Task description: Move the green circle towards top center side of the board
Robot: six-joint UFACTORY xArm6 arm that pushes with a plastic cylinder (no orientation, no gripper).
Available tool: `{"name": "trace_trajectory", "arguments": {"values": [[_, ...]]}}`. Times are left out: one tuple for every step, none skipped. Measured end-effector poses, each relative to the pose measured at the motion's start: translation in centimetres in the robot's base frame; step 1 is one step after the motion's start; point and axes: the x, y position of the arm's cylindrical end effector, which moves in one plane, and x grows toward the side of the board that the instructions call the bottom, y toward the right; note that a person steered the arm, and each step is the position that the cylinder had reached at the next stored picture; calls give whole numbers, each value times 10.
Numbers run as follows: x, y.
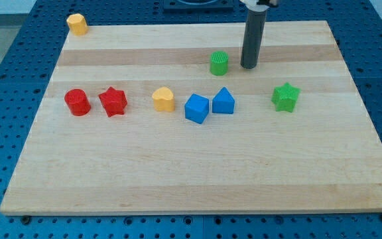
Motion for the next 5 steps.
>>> {"name": "trace_trajectory", "arguments": {"values": [[13, -2], [23, -8], [24, -21], [22, -39], [9, -58]]}}
